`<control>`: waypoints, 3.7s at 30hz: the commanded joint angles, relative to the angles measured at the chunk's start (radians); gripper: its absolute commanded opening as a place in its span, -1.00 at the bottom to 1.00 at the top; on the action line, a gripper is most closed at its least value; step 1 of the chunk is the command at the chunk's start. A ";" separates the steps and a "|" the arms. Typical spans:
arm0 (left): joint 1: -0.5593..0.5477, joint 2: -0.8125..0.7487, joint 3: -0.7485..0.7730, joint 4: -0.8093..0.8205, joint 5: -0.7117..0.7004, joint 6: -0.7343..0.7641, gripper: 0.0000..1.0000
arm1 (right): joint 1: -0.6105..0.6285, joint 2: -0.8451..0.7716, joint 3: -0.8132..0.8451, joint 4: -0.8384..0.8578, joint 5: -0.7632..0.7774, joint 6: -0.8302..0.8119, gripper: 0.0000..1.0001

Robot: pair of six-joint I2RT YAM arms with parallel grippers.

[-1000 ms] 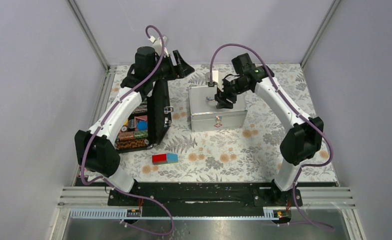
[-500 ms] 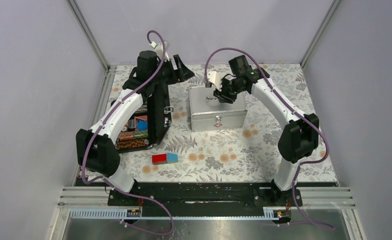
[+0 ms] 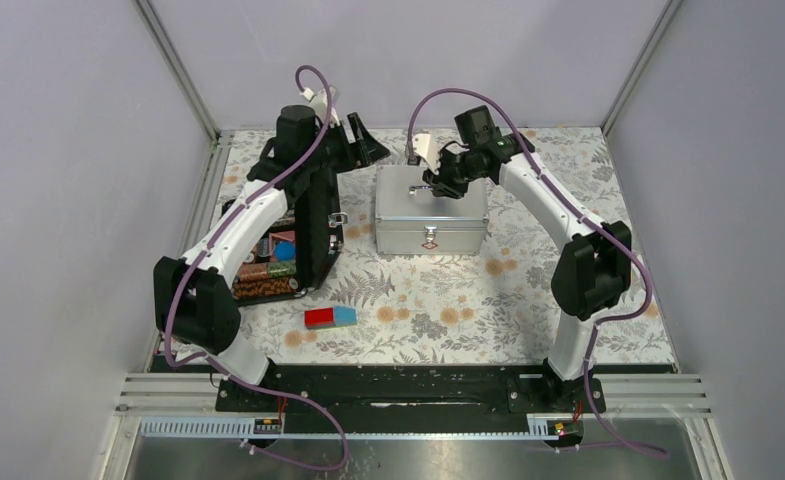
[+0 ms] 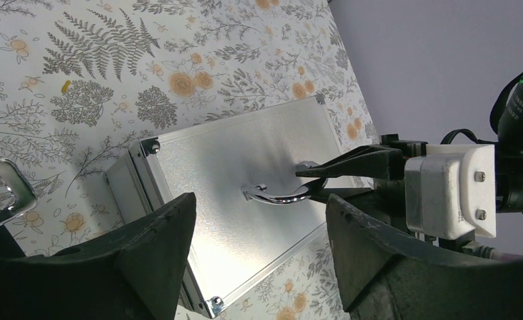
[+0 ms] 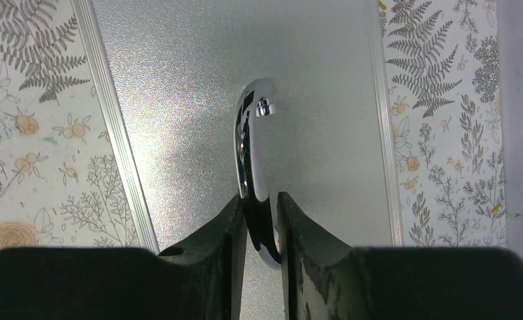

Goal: Organize the medicine kit
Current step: Adjust the medicine box at the center of the board, then close the lid of the medicine box.

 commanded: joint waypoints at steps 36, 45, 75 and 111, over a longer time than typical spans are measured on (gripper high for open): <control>-0.370 0.543 -0.200 1.148 0.385 -0.453 0.98 | -0.458 -0.561 -0.799 0.124 0.411 0.909 -1.00; -0.393 0.618 -0.187 1.120 0.276 -0.495 0.87 | -0.458 -0.565 -0.814 0.124 0.411 0.909 -1.00; -0.403 0.674 -0.047 1.341 0.422 -0.683 0.66 | -0.458 -0.500 -0.801 0.142 0.178 1.078 -0.97; -0.369 0.772 0.000 1.294 0.349 -0.698 0.95 | -0.459 -0.478 -0.815 0.129 0.220 1.008 -0.97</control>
